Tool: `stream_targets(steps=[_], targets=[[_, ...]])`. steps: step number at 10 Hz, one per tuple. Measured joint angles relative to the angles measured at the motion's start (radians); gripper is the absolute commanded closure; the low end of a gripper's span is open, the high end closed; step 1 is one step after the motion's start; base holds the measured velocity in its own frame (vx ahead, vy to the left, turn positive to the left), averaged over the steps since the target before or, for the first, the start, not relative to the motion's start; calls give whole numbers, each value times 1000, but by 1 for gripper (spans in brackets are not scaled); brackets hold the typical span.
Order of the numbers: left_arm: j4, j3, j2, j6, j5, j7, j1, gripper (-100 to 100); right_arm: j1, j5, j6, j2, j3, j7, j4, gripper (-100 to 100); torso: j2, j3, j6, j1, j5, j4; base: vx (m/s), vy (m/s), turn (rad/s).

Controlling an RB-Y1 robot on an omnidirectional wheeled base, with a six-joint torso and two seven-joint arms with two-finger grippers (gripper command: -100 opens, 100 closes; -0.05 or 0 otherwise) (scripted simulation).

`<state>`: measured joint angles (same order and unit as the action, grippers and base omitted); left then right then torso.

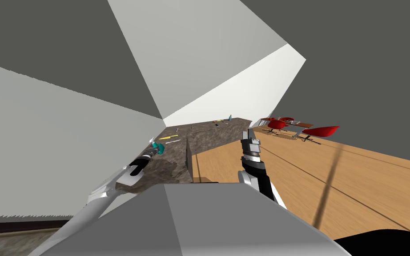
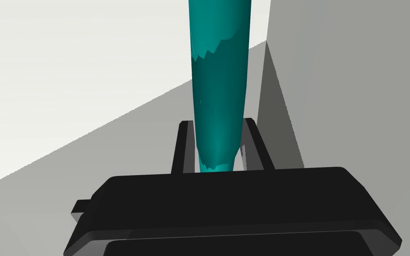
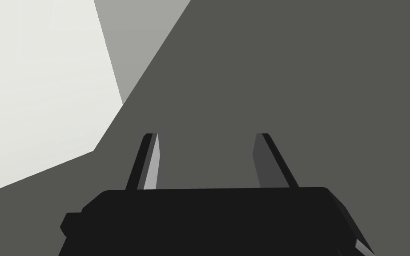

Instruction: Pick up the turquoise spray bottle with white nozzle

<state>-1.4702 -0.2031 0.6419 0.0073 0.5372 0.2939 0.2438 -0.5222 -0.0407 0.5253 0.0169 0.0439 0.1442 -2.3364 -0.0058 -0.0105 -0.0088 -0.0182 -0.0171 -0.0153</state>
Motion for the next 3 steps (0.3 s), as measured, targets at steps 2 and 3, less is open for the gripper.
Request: stream_targets(steps=[2, 3], targets=[[-73, -3, -4, 32, 9, -15, 43, 100, 0, 0, 0, 0, 0, 0, 0, 0, 0, 0, 1, 1, 0, 1, 5, 9, 7], [-78, -3, -4, 35, 9, -16, 44, 0, 0, 0, 0, 0, 0, 0, 0, 0, 1, 0, 1, 1, 0, 0, 0, 0, 0]])
